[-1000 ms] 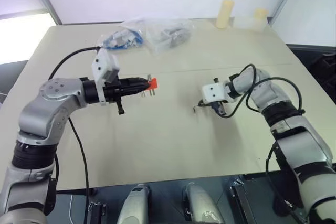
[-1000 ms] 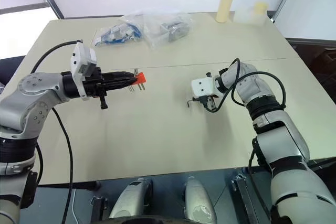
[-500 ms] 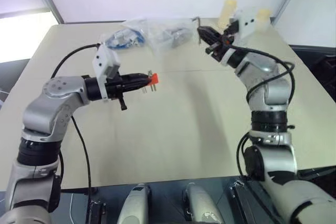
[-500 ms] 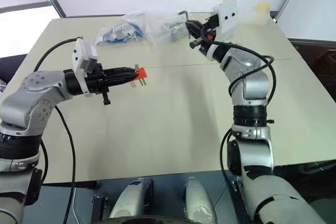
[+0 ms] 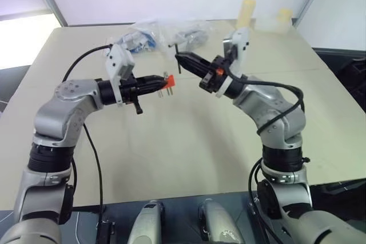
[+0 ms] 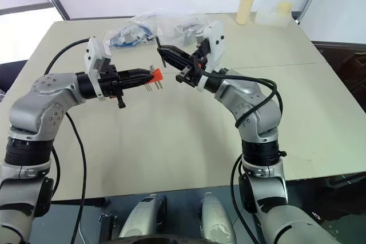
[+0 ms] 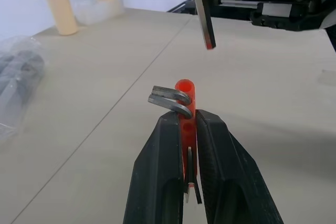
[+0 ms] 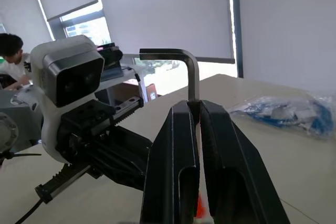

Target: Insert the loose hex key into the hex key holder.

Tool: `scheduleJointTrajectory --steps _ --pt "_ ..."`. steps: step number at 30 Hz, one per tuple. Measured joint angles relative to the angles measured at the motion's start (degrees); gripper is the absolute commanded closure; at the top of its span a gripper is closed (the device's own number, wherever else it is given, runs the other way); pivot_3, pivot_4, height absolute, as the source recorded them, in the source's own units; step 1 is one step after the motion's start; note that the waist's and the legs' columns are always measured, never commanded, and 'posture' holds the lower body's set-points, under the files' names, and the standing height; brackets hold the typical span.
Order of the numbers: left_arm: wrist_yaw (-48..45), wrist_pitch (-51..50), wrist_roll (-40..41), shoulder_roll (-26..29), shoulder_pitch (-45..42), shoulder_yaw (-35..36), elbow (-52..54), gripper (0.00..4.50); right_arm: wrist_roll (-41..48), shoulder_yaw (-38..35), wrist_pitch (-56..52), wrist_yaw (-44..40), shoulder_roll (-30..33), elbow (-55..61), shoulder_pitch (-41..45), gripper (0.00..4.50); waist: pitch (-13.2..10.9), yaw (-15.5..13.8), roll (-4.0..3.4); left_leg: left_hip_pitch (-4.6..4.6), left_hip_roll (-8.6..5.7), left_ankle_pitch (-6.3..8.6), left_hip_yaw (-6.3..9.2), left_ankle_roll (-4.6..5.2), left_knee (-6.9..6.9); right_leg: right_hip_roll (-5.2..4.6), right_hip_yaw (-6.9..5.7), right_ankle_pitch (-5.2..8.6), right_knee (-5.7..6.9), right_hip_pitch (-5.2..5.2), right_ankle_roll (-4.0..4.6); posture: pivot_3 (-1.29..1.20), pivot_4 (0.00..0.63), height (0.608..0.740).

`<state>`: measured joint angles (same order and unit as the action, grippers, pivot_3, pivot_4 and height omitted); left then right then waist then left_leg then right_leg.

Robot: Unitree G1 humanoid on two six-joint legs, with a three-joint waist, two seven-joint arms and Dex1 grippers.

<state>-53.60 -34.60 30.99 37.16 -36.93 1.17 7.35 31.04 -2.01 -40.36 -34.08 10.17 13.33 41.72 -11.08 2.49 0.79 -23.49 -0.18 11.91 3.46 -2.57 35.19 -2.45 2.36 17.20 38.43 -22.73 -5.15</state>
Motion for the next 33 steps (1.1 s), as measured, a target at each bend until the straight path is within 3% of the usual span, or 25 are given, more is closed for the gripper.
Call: scheduleJointTrajectory --steps 10,33 --pt "0.02 -0.24 0.23 0.43 0.02 0.03 0.27 4.05 -2.40 3.92 6.34 1.51 -1.98 -3.03 0.00 4.43 0.00 -0.01 0.00 0.00 0.00 0.00 0.00 0.00 0.00 -0.01 0.00 0.00 -0.01 0.00 0.00 0.00 0.150 0.740" --pt "1.15 -1.44 2.20 0.87 0.12 0.58 1.77 4.05 -2.79 6.00 8.66 1.51 -2.19 -4.71 0.00 4.43 0.00 -0.02 0.00 0.00 0.00 0.00 0.01 0.00 -0.02 -0.01 0.00 0.00 -0.01 -0.01 0.00 0.00 0.150 0.740"
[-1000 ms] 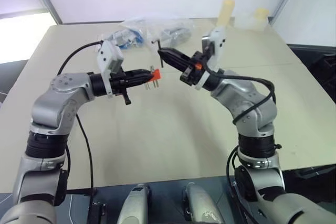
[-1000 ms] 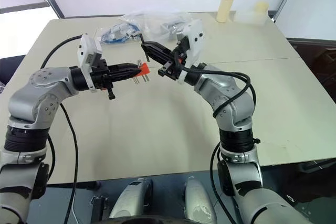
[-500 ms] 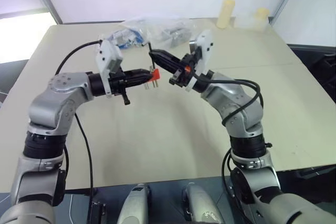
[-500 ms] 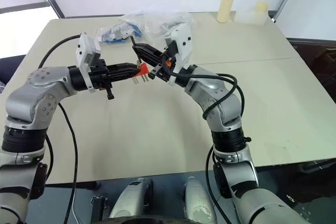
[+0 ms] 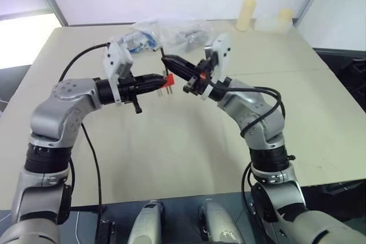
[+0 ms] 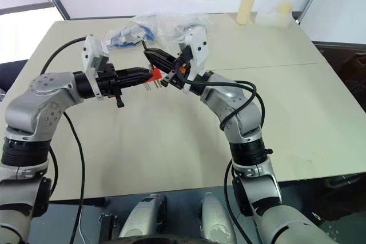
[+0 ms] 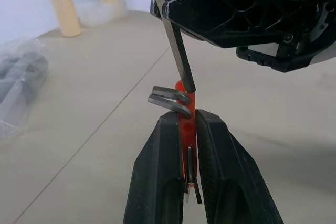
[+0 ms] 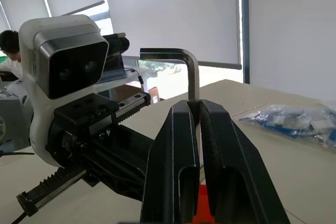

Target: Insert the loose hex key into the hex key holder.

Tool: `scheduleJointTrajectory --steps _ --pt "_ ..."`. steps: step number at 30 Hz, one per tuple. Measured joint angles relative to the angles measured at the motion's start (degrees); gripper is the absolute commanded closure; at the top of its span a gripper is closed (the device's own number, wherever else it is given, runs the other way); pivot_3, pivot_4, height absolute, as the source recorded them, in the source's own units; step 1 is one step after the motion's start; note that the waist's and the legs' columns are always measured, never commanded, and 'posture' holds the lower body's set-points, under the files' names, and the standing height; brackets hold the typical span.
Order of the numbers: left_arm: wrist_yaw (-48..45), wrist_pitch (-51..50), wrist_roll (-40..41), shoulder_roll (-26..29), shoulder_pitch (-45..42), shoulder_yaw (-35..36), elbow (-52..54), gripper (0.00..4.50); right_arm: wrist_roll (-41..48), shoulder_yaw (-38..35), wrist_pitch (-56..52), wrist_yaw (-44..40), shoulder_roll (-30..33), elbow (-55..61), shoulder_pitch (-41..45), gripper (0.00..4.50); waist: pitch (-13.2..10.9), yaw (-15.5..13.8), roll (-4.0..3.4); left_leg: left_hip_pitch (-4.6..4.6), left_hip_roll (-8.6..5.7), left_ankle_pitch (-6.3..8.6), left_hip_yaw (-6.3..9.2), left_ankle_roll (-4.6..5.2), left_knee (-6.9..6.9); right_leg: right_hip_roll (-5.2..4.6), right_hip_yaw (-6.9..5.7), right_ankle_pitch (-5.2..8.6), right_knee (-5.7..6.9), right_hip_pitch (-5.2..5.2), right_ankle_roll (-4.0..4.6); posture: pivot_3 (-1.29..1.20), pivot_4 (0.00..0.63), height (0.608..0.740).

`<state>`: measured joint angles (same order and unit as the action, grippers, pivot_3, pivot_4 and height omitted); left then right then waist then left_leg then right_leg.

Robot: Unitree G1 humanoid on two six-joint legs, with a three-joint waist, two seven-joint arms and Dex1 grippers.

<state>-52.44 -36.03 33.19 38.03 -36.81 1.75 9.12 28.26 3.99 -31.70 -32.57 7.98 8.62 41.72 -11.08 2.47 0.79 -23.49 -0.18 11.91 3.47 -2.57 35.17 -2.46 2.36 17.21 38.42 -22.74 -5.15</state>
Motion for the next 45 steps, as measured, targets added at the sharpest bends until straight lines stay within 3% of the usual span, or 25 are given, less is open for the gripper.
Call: scheduleJointTrajectory --steps 45 --pt "1.90 1.36 0.02 -0.83 0.04 1.91 -1.27 4.05 0.83 -1.15 -0.05 -0.52 1.24 -0.88 2.43 4.43 0.00 -0.02 0.00 0.00 0.00 0.00 0.01 0.00 -0.03 -0.01 0.00 0.00 -0.02 -0.01 0.00 0.00 0.150 0.740"
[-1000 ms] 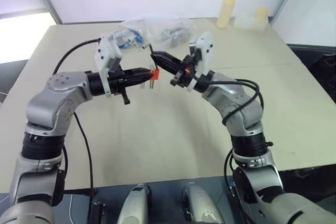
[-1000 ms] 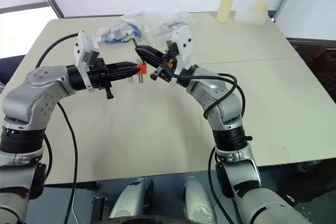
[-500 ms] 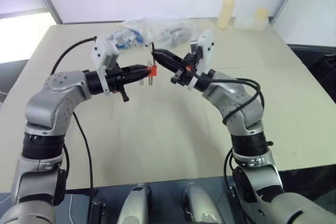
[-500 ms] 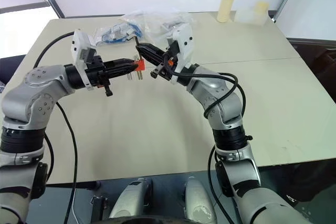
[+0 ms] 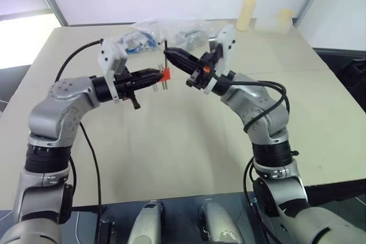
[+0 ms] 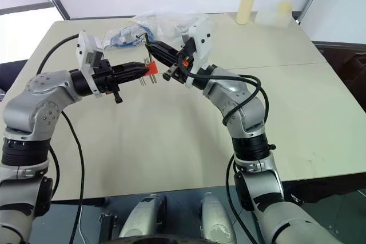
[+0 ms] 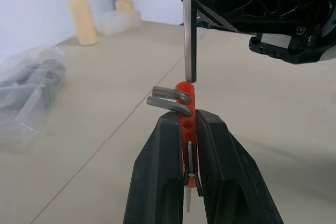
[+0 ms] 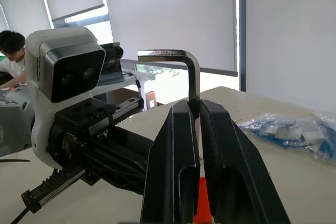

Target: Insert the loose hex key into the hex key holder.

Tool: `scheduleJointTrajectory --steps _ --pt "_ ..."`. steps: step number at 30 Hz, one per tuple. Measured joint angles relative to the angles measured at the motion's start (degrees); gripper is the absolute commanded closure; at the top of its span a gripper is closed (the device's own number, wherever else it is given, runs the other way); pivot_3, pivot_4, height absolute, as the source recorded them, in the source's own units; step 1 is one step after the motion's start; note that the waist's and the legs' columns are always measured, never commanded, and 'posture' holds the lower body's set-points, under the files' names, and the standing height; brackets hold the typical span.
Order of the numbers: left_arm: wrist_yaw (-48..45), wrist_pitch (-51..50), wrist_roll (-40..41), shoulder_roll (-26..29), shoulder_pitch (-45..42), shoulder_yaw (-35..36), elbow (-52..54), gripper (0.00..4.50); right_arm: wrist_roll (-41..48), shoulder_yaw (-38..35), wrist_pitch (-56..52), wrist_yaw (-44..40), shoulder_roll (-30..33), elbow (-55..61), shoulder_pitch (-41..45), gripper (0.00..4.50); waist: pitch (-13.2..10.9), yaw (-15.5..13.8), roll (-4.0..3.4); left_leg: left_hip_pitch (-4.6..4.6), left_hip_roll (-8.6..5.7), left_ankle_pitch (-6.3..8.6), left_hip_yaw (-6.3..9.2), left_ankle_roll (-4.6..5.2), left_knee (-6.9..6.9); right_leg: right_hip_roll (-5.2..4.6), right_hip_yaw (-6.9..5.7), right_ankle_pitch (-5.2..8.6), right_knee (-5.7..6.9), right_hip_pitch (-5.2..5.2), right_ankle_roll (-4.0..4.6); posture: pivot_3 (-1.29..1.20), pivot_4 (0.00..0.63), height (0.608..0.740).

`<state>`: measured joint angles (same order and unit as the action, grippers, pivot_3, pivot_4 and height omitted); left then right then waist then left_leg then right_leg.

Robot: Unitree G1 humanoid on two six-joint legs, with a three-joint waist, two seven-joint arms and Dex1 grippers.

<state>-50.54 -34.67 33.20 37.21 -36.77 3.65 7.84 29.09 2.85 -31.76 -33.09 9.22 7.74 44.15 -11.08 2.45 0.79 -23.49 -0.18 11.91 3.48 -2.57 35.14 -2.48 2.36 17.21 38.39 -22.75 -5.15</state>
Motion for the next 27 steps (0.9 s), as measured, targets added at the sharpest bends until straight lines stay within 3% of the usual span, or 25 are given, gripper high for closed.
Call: scheduleJointTrajectory --steps 27 --pt "0.11 0.12 0.07 0.00 0.00 0.09 0.07 4.05 -1.37 0.29 1.58 0.10 -0.17 -0.23 -0.01 4.43 0.00 0.00 0.00 0.00 0.00 0.00 0.00 0.00 -0.01 0.00 0.00 0.00 -0.03 0.00 0.00 0.00 0.150 0.740"
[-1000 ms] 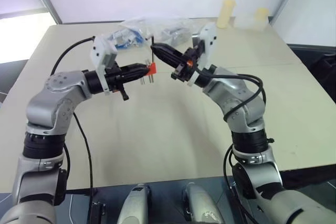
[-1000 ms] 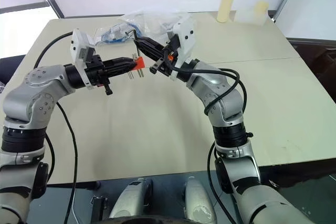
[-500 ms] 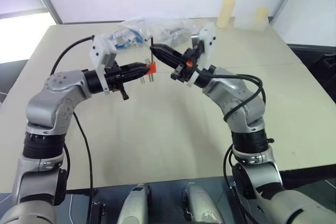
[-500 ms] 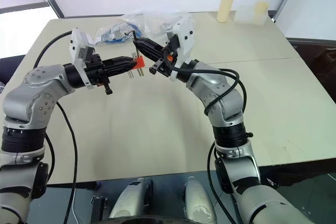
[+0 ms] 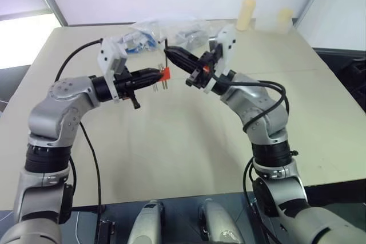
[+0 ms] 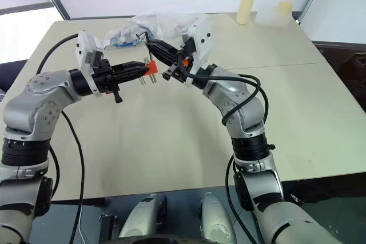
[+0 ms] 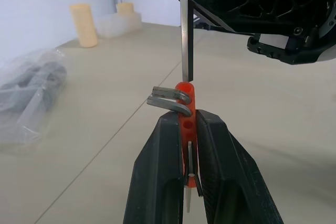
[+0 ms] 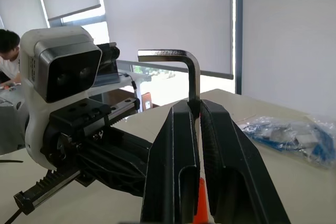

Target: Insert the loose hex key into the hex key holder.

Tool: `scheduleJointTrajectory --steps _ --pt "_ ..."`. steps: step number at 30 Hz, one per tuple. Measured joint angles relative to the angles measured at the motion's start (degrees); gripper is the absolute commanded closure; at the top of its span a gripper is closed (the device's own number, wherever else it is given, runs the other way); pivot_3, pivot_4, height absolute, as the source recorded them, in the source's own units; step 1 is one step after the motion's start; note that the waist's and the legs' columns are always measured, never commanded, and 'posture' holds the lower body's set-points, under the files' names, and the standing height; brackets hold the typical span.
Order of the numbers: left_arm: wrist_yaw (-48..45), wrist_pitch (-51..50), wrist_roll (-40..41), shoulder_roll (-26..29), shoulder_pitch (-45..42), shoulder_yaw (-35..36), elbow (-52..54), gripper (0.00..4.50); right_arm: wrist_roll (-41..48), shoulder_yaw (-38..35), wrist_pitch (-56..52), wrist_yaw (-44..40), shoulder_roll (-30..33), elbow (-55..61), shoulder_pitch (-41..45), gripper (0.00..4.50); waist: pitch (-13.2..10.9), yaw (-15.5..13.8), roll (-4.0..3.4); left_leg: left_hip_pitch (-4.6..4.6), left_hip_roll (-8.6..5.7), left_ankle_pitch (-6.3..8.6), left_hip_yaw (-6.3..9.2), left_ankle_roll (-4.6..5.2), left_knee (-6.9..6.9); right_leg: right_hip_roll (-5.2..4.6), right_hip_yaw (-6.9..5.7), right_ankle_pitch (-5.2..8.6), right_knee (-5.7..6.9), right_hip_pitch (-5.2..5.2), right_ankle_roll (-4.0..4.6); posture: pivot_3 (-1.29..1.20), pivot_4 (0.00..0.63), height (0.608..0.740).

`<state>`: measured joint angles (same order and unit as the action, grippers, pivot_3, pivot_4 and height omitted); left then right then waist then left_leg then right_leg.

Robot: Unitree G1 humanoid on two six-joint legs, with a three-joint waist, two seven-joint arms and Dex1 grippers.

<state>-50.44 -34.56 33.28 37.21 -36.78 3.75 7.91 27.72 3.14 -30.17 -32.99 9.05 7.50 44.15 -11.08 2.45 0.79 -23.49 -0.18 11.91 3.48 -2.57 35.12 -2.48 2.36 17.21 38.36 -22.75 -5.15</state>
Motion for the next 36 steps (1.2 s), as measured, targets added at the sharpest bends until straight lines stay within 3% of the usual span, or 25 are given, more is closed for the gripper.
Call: scheduleJointTrajectory --steps 36 --pt "0.89 -0.27 1.21 0.00 0.00 0.07 1.03 4.05 -1.70 0.84 0.98 -0.57 0.14 -1.94 -0.20 4.43 0.00 0.00 0.00 0.00 0.00 0.00 0.00 0.00 -0.02 0.00 0.00 0.00 -0.03 0.00 0.00 0.00 0.150 0.740"
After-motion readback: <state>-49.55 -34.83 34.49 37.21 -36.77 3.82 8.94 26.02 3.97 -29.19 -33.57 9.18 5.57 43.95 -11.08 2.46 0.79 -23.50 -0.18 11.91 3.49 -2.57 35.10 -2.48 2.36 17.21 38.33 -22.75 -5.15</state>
